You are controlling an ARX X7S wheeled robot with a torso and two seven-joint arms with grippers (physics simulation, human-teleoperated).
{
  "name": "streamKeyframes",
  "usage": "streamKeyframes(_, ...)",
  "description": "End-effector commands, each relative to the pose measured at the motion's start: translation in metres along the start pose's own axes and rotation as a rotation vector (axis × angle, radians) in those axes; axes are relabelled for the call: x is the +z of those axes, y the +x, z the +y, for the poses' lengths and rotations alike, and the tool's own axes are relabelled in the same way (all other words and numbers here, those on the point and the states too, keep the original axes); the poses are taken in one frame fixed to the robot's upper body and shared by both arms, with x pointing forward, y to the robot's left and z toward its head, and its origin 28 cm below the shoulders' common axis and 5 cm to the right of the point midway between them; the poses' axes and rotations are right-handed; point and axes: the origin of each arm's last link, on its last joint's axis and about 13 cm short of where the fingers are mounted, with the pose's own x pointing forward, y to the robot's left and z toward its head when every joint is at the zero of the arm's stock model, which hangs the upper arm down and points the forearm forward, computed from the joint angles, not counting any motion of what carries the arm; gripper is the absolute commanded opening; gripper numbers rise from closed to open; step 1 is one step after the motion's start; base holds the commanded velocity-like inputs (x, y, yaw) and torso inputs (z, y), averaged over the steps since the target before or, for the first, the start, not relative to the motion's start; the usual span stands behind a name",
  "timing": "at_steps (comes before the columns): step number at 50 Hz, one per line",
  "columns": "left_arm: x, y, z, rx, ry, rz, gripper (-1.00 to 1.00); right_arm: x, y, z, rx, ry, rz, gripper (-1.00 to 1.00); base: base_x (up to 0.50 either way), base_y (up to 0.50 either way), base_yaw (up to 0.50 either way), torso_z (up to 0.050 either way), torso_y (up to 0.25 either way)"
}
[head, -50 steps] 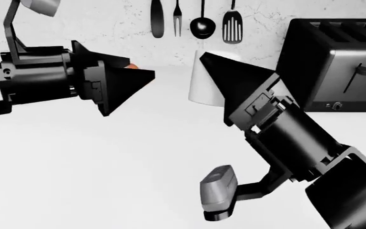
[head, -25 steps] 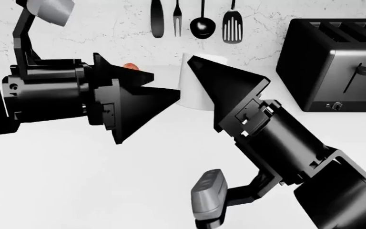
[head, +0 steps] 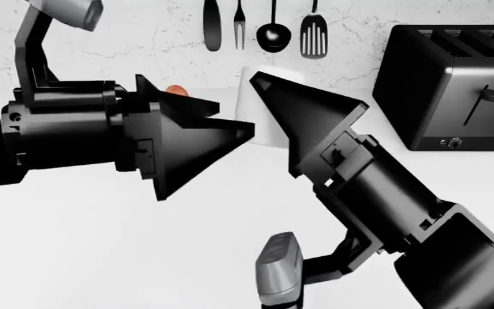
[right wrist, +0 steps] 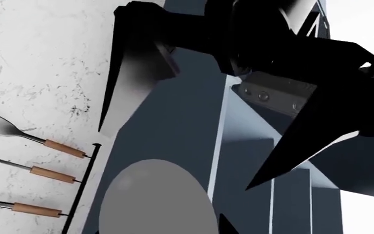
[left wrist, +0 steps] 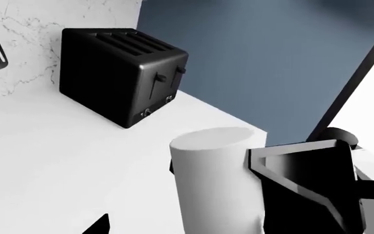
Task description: A wet mug is on the counter and needs to be dried. Pick it up and place it upside down in the open cabinet.
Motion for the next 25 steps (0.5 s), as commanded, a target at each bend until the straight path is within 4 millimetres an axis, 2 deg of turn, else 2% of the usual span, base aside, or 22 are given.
streamKeyframes(1, 0.0016, 0.003, -0.003, -0.031, -0.037, 0.001, 1.0, 0.0066, 0.0003, -0.0092, -0.092, -0.006, -0.023, -1.0, 0.0, 0.0, 0.0, 0.015, 0.0)
streamKeyframes(25, -0.0068, 0.0087, -0.0039, -0.064, -0.034, 0.002, 1.0, 0.0088, 0.0022, -0.0165, -0.138, 0.03, -0.022, -1.0, 0.0, 0.0, 0.0, 0.0, 0.0)
